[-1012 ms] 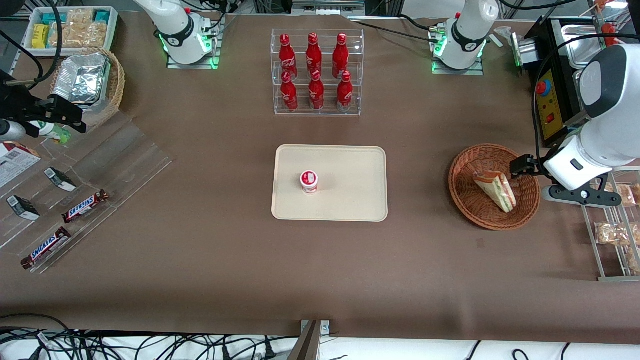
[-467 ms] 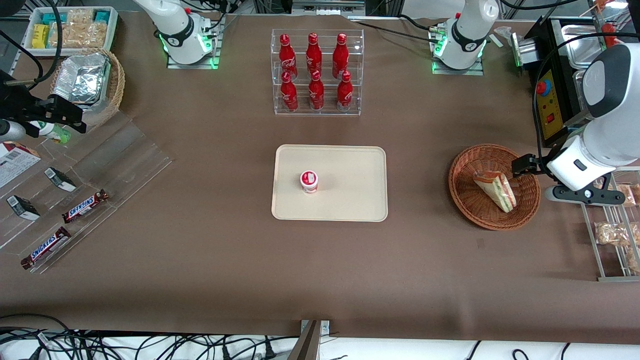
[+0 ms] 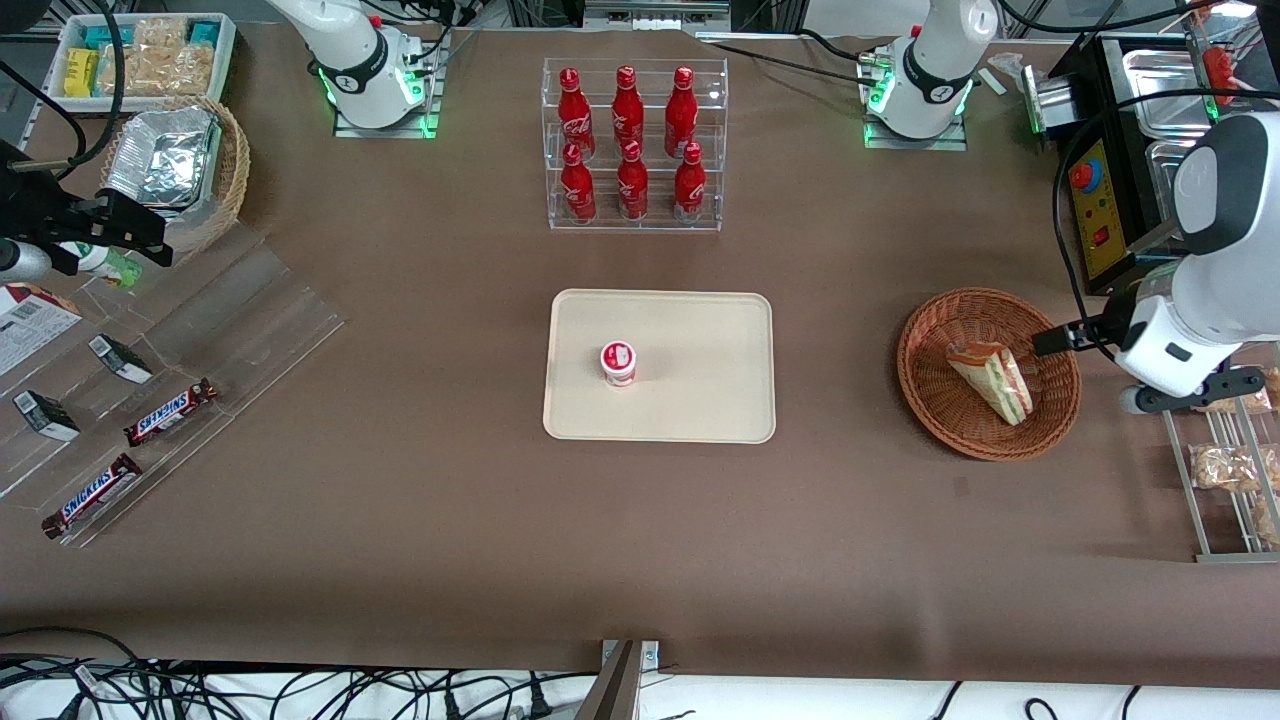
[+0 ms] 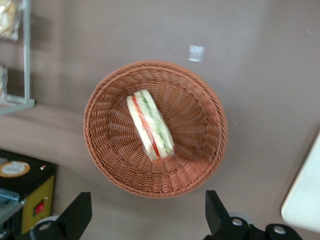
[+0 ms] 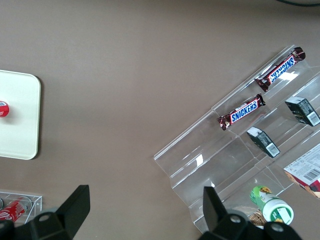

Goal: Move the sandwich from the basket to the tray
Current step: 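Move the left gripper over the wrapped sandwich in the wicker basket, then lower the open left gripper around the sandwich's upright edge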

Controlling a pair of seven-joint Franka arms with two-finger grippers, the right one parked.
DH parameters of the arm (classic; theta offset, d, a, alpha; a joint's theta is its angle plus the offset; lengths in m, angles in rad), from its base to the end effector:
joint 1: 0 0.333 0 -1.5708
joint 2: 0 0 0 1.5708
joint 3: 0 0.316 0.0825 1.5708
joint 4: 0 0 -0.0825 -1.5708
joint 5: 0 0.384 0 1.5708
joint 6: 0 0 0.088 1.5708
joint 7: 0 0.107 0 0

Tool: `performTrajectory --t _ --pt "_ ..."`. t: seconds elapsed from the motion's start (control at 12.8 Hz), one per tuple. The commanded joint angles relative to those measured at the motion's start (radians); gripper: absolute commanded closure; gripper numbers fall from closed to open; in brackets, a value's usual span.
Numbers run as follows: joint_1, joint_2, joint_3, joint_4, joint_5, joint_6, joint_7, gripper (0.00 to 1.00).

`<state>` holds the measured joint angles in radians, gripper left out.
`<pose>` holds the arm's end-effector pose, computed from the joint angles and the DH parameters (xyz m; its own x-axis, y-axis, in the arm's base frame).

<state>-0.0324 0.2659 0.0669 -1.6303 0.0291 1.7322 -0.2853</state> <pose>0.6218 0.0206 0.4521 0.9399 0.3098 -0.1435 0.2995 -0.9499 -0.0891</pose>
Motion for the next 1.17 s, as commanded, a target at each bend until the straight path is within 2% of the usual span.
performTrajectory --t 0.0,0.31,0.7,1.01,1.09 --pt "0.009 -0.014 -0.001 -0.087 0.006 0.099 -0.119 0.0" --pt "0.008 -0.016 -0.012 -0.209 0.006 0.255 -0.313 0.0" --pt "0.006 -0.059 -0.012 -0.425 0.02 0.529 -0.402 0.0" --pt "-0.004 -0.047 -0.013 -0.512 0.126 0.648 -0.469 0.0" --pt "-0.004 -0.036 -0.013 -0.528 0.13 0.686 -0.494 0.0"
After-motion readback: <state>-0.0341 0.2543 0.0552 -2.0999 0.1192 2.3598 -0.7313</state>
